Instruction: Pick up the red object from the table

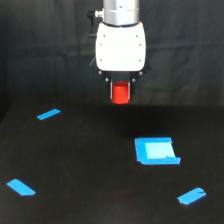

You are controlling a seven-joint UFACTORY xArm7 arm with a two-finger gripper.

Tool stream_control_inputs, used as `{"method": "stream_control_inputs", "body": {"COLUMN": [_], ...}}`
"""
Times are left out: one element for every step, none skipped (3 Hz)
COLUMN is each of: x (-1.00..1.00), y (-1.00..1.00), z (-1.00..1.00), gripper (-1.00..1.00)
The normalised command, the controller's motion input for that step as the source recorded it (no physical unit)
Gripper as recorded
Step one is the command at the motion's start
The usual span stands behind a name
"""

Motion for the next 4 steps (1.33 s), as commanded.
{"method": "stream_control_inputs", "body": {"x": [-0.05,0.01,0.1,0.0], "y": [0.08,0.0,0.03,0.1], "z": [0.13,0.04,0.05,0.1], "gripper": [-1.0,-0.84,-0.89,-0.95]}}
